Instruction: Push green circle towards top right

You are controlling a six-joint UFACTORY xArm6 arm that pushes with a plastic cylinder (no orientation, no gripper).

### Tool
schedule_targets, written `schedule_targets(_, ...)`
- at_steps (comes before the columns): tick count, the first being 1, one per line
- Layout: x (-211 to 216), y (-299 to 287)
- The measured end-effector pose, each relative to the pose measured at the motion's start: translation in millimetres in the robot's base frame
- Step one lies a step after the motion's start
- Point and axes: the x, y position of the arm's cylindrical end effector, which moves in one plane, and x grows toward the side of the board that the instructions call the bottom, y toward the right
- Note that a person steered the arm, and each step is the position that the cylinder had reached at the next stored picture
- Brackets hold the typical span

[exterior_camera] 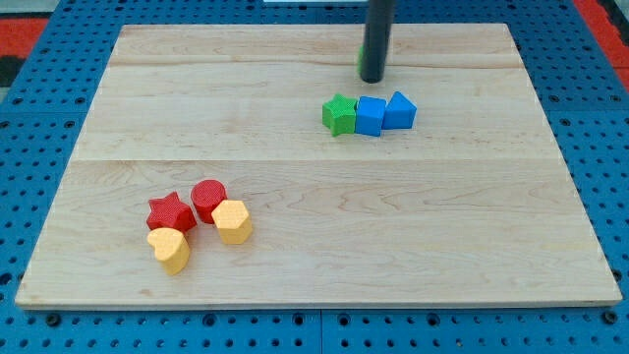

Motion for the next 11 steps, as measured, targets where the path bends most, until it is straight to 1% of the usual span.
schedule_targets(1,-17.7,-29.6)
schedule_targets(2,-34.7,-12.4)
schedule_targets(3,-32.2,26.7)
schedule_targets(4,-15.0,52.7)
schedule_targets(5,-15.8,71.9)
schedule_targets(6,-25.5,78.6)
schedule_targets(7,-11.7,84.2)
schedule_targets(8,-10.4,99.5)
schedule_targets(9,-35.1,102.3)
schedule_targets(11,-33.7,121.7)
